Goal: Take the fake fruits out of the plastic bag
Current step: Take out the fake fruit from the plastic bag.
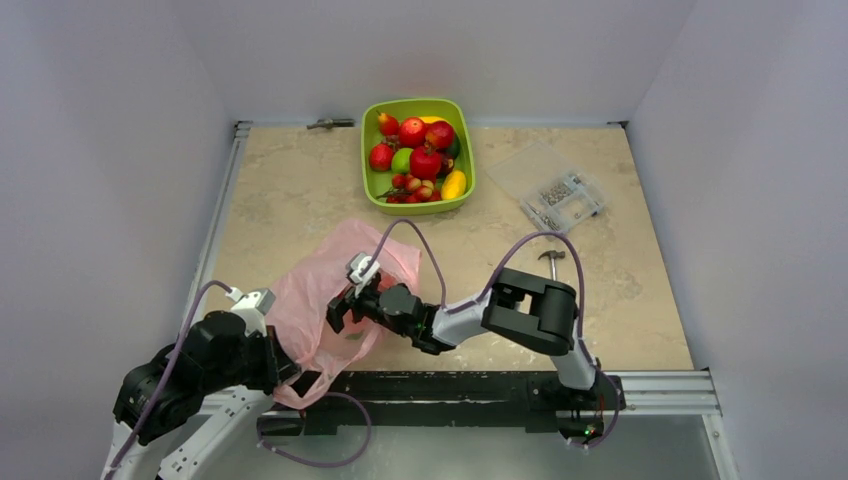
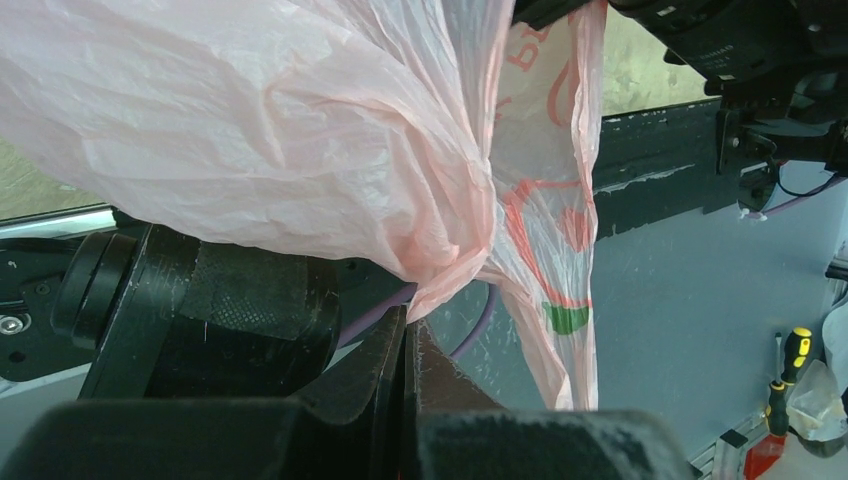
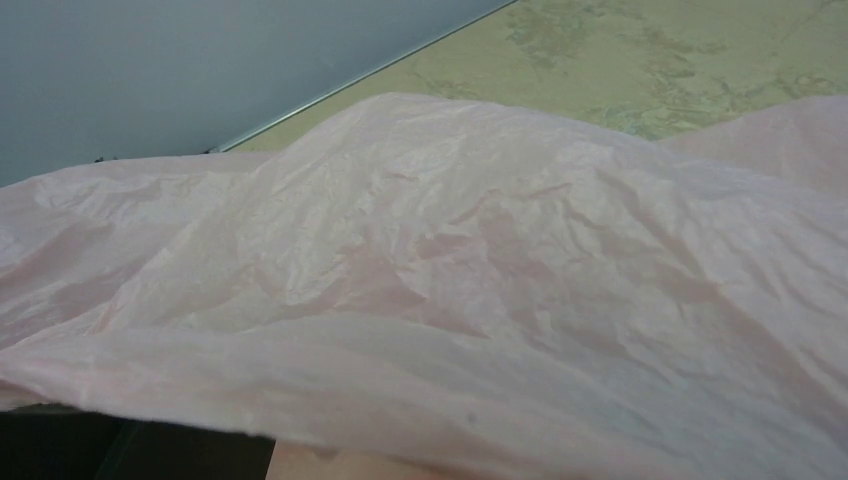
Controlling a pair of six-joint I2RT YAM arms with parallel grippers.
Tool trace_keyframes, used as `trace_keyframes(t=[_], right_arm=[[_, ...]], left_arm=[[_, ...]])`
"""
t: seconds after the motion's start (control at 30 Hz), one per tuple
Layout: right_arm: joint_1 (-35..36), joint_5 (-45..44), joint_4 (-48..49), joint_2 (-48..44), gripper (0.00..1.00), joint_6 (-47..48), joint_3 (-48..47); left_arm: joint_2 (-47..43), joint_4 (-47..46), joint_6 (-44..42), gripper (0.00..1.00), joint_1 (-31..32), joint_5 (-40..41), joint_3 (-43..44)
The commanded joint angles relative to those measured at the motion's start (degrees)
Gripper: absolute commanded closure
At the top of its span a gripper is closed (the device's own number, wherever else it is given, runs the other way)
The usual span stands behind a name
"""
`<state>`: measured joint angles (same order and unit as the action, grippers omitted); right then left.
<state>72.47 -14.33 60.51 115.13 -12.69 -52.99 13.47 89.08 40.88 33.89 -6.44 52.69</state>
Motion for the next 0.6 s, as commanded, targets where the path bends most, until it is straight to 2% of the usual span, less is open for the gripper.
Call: trace_keyframes(t=[0.0, 0.2, 0.33, 0.47, 0.57], right_arm=[[0.27, -1.28, -1.33, 3.77, 0.01, 3.13, -6.0], [0.22, -1.34, -3.66, 11.0, 0.01, 4.3, -14.07], [0.31, -8.72, -9.37, 14.98, 0.01, 3.54, -19.89], [0.31, -12.3, -6.21, 15.47, 0.05, 4.91, -19.64], [0.31, -7.74, -2.99, 16.36, 0.03, 6.66, -20.35]], left_arm=[[1.39, 0.07, -1.65, 1.0, 0.26, -1.37, -0.74], [1.87, -1.1, -1.91, 1.0, 0.25, -2.58, -1.38], [1.71, -0.92, -1.7, 1.0, 0.24, -2.7, -1.25], [0.95, -0.87, -1.17, 1.0, 0.24, -2.19, -1.65], [0.99, -1.14, -1.24, 1.0, 0.22, -2.51, -2.05]])
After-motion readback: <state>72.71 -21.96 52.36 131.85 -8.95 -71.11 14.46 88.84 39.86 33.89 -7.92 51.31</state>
